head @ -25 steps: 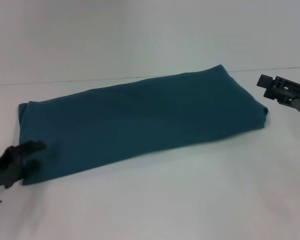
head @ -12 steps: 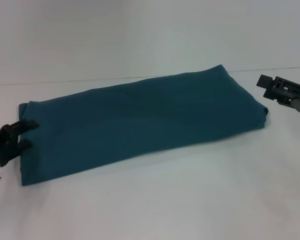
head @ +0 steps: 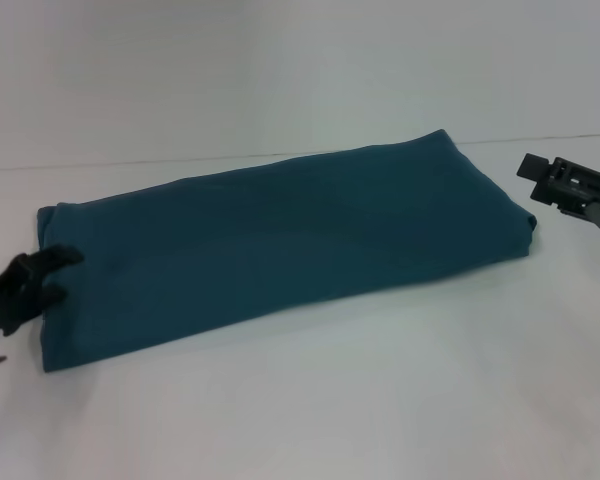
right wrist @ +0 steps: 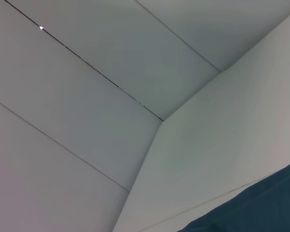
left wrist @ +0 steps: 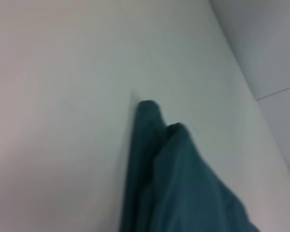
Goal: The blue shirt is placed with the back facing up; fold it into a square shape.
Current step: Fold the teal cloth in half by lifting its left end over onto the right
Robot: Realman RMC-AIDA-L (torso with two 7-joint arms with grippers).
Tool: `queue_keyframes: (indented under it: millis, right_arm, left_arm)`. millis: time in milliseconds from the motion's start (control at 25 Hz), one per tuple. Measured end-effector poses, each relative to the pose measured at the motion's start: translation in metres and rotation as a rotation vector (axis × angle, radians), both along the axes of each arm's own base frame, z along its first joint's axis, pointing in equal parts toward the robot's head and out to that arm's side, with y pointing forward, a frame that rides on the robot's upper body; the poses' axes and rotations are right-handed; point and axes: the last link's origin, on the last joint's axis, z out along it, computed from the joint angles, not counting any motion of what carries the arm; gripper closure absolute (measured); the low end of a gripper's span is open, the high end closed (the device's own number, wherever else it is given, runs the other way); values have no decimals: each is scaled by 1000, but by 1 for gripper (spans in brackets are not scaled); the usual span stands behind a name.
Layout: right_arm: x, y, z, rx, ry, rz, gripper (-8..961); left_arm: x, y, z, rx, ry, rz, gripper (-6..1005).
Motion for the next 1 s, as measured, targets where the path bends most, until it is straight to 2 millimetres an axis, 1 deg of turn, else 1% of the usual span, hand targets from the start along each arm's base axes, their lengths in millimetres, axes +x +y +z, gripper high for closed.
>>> queue_keyframes:
  millis: [120,160,240,360,480,600,800,840,1000]
  right_arm:
    - [0,0,0,-1,1,-2,71]
    - [0,0,0,-1,0,-1,72]
    - [0,1,1,-2,-3,2,72]
    - [-1,2,1,-5,-11,6,73]
    - [0,3,3,-5,-17,7,74]
    - [1,2,3,-12,-25,4,74]
    - [3,2,2,-26,-41,-7,76]
    - [4,2,1,-27,-44,-9,76]
    - [4,2,2,-25,-47,-11,77]
  left_arm:
    - [6,-1,15,8,-7,-61,235]
    - [9,0,23,4,13,-101,233]
    - [13,0,34,-34,64,-165,229]
    - [17,2,52,-147,229,-256,222]
    - [19,6,63,-220,371,-294,216]
    - [24,10,66,-230,425,-303,210]
    - [26,13,66,-218,403,-261,178]
    - [27,14,66,-208,334,-187,168]
    - [25,12,59,-181,220,-92,167]
